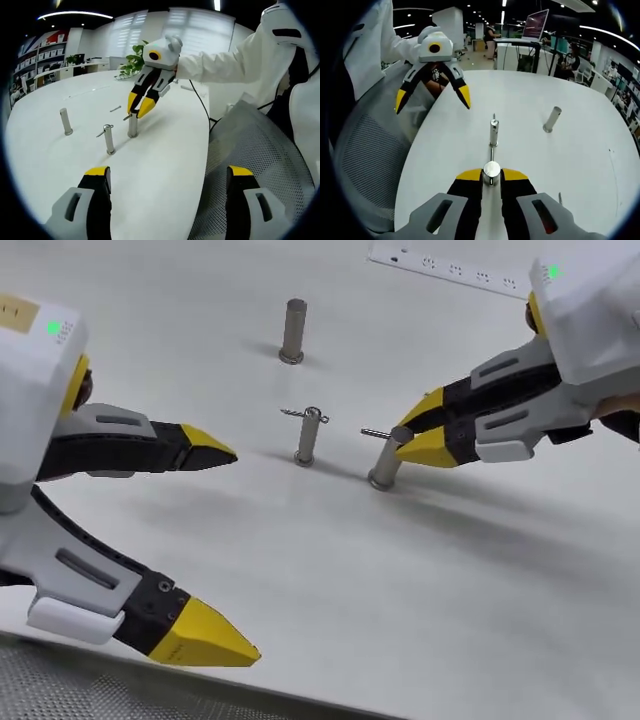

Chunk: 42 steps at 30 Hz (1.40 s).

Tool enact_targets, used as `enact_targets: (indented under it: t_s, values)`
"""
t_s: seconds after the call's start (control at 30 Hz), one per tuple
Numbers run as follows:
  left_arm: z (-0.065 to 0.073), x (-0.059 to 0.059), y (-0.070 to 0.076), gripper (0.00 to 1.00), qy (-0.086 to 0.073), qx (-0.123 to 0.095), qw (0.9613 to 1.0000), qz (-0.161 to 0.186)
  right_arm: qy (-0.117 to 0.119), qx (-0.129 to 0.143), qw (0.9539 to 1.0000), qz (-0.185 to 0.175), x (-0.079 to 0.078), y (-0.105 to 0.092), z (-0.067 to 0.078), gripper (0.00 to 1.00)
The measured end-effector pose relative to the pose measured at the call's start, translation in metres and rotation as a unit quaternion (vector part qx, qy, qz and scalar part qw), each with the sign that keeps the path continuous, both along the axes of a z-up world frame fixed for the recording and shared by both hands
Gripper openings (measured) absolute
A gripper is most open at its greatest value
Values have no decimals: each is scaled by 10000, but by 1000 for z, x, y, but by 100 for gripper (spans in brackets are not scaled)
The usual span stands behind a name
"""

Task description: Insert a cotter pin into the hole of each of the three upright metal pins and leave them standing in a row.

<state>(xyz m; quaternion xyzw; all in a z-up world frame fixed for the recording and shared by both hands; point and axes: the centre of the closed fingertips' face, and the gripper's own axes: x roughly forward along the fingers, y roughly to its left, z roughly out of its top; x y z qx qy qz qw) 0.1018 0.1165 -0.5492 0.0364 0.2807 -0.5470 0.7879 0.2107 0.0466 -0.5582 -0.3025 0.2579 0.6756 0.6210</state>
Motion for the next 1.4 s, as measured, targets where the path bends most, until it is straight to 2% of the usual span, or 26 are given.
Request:
enact_targets:
  t_s: [0.07, 0.1, 0.13, 0.2, 0.27, 0.33, 0.43, 0.57, 0.67, 0.73, 0.83, 0.9, 0.97, 1.1, 1.17, 1.23, 1.3, 1.33, 1.4]
  values:
    - [1, 1, 0, 95, -9, -8, 10000, 20, 27, 36, 10000, -32, 0, 1, 1, 8]
    - [2, 1, 0, 95, -8, -9, 10000, 23, 286, 66, 9991, -297, -1, 1, 1, 9]
    - [3, 1, -1, 95, -4, -12, 10000, 22, 414, 179, 9982, -405, -1, 3, 4, 11]
    - [3, 0, -1, 94, 1, -9, 10000, 24, 222, 393, 9974, -555, 5, 5, 11, 17]
    - [3, 0, 0, 94, -7, 34, 10000, 42, 233, 381, 9974, -573, 3, 2, 14, 24]
    - [3, 0, 1, 94, -6, 65, 10000, 68, 244, 421, 9971, -577, -2, -1, 18, 23]
    - [5, 2, 3, 94, -53, 92, 9998, 158, 159, 479, 9962, -713, -10, -7, 24, 26]
    - [13, 3, 4, 94, -103, 24, 9996, 269, 202, 593, 9934, -964, -22, -15, 33, 30]
    - [18, 5, 5, 94, -130, -10, 9992, 377, 206, 834, 9879, -1288, -26, -20, 43, 34]
    - [21, 8, 5, 94, -146, -55, 9988, 469, 304, 895, 9839, -1518, -32, -24, 47, 39]
    - [23, 9, 6, 94, -134, -95, 9982, 573, 342, 939, 9794, -1756, -35, -32, 46, 45]
    - [24, 10, 7, 94, -134, -112, 9979, 618, 525, 945, 9735, -2013, -42, -37, 45, 47]
    - [24, 10, 8, 94, -107, -116, 9975, 683, 464, 963, 9741, -1990, -50, -42, 45, 48]
    - [23, 6, 10, 94, -9, -111, 9972, 738, 606, 964, 9631, -2437, -58, -55, 39, 58]
    - [23, 6, 11, 94, 25, -99, 9969, 778, 649, 1058, 9594, -2533, -64, -57, 41, 62]
    - [23, 6, 11, 94, 25, -92, 9967, 808, 752, 1001, 9538, -2732, -65, -58, 39, 71]
    - [24, 7, 11, 94, 63, -150, 9960, 882, 702, 949, 9555, -2705, -67, -56, 38, 78]
    - [24, 8, 12, 94, 72, -169, 9957, 911, 693, 924, 9568, -2669, -69, -55, 37, 79]
    - [25, 10, 12, 94, 91, -220, 9948, 986, 696, 889, 9558, -2716, -68, -54, 37, 83]
